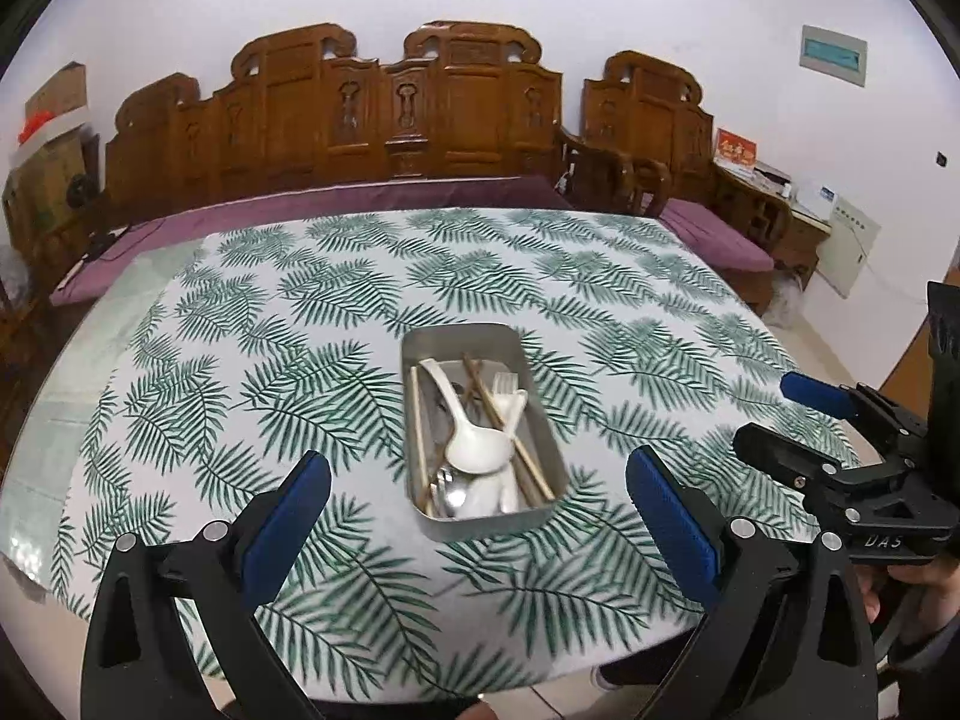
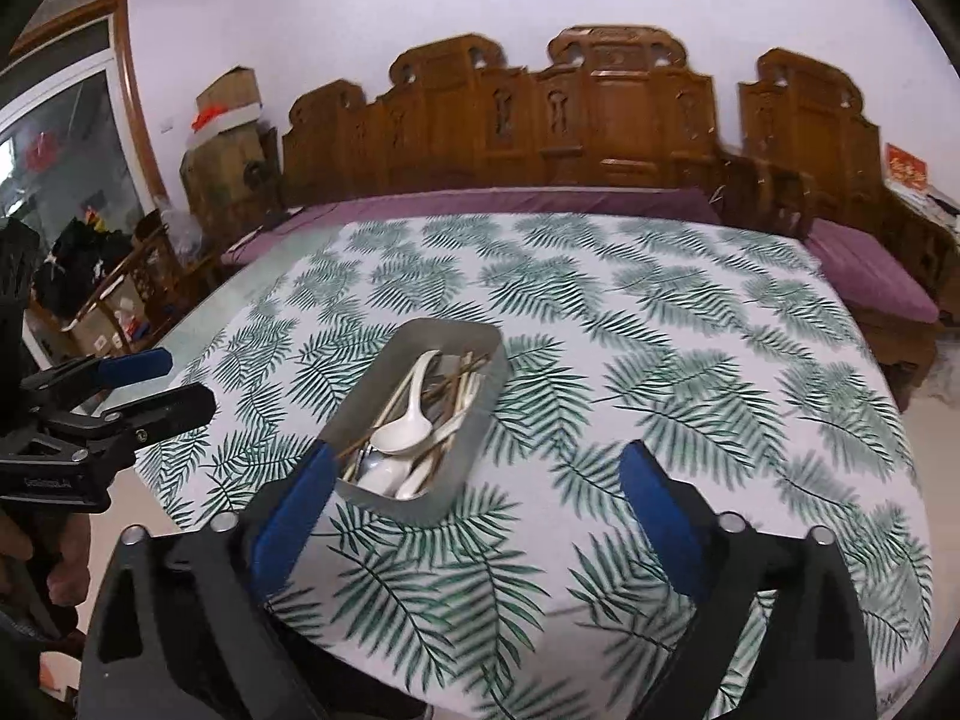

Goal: Organize utensils

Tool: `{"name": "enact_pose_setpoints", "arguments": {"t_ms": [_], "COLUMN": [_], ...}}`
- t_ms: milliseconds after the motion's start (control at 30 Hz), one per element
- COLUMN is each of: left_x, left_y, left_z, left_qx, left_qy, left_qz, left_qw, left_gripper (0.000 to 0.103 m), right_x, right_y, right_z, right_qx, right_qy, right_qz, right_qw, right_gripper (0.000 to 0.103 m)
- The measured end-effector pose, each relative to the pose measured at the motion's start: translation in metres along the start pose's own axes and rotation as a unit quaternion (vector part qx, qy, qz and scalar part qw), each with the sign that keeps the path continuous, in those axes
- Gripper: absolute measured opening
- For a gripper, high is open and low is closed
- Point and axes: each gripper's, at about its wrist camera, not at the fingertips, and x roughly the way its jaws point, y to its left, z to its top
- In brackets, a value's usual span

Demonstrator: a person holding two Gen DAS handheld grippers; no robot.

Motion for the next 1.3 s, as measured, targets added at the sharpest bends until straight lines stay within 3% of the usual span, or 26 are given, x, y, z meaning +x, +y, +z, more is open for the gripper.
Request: {"name": "enact_pose_setpoints", "arguments": {"t_ms": [333,800,1300], "left_x": [-0.046,-0.127,-0.163], "left_y": [-0.037,-0.061,-0.066], "left_z": [-0.021,-0.003,-0.001], "left_qx": [0.019,0.027,0.021], "left_qy": [-0.031,-0.103,-0.144], "left_qz": [-0.014,-0.017,-0.025], "left_qw": [0.9992,0.9942,0.9891], "left_gripper": [0.095,0.095,0.095], "right_x": [-0.071,-0.155,-0.181], "right_y": [-0.006,0.017,0.029], "right_z": [-0.021,0.003,0.008], "right_qx": [0.004,-0.02,-0.027], "right_qy": [-0.045,-0.134,-0.161], "right_qz": [-0.026,-0.018,-0.011], "right_qw": [0.999,0.991,0.987], "right_gripper": [0.101,0.101,0.101]}}
